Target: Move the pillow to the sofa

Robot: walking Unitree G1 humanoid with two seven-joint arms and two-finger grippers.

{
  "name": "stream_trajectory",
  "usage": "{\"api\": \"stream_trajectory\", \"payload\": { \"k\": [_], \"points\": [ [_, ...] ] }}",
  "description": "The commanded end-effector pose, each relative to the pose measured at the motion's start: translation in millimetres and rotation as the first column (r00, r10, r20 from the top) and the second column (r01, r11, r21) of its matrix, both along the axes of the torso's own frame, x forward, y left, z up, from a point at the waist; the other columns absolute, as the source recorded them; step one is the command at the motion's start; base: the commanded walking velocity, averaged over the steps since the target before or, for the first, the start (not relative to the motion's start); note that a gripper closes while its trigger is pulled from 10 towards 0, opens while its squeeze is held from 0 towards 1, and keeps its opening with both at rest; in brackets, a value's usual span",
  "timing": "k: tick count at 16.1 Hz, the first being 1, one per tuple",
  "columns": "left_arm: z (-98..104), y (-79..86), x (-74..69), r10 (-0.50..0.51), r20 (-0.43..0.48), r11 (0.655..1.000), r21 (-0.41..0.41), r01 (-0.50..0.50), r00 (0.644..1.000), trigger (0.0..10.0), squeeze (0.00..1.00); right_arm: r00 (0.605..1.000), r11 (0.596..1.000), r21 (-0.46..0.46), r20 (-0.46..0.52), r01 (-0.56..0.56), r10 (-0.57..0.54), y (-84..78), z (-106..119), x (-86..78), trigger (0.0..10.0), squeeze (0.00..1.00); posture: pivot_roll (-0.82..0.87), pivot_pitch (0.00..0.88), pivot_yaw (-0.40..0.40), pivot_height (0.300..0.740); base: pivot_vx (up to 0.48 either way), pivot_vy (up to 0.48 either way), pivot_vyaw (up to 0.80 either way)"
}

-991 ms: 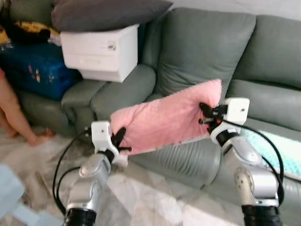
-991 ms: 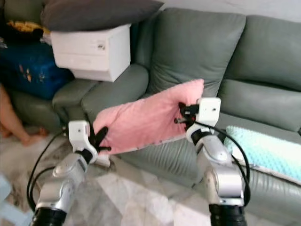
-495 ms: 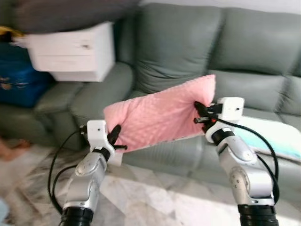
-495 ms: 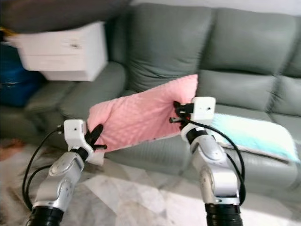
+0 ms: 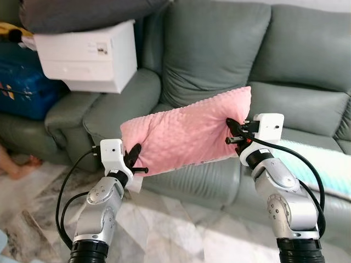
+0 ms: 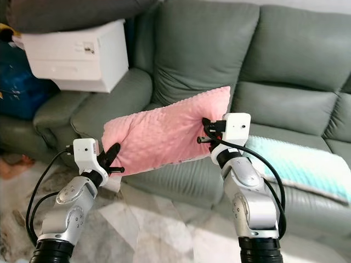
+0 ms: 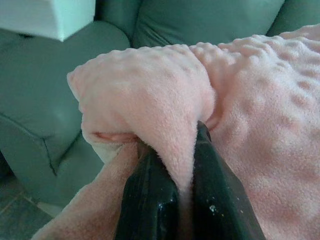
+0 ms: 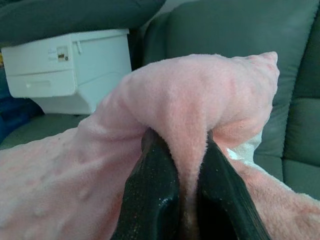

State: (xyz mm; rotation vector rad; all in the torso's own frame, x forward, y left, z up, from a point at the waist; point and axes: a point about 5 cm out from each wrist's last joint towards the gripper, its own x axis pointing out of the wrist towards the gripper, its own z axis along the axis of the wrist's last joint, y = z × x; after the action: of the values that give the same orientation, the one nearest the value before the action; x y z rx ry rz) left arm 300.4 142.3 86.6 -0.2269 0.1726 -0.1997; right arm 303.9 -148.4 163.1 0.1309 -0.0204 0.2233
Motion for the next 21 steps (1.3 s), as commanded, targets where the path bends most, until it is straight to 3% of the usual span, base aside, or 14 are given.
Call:
{"api": "stream_trajectory", "payload": {
  "k": [1,12,21],
  "points": [
    [3.8,-1.0,1.3,-0.02,0.017,1.0,-0.003,0.02,1.0,10.0,0.0,0.999,1.0,-0.003,0.044,-0.01,0.01,2.4,10.1,0.4,10.0,0.0,-0.19,0.0,-0.003,0.74,0.435,0.0,0.0],
    [2.8,-0.9,0.1,-0.022,0.008,1.0,-0.004,0.022,1.0,10.0,0.0,0.999,1.0,0.006,0.033,-0.008,0.008,4.1,7.8,-0.1,10.0,0.0,-0.19,0.0,0.003,0.74,0.436,0.0,0.0],
    [0.7,-3.0,-0.6,-0.027,-0.007,1.0,-0.006,0.027,1.0,10.0,0.0,1.0,1.0,0.012,0.03,-0.009,0.008,4.0,7.0,-1.5,10.0,0.0,-0.19,0.0,0.003,0.74,0.295,0.0,-0.66]
  ]
}}
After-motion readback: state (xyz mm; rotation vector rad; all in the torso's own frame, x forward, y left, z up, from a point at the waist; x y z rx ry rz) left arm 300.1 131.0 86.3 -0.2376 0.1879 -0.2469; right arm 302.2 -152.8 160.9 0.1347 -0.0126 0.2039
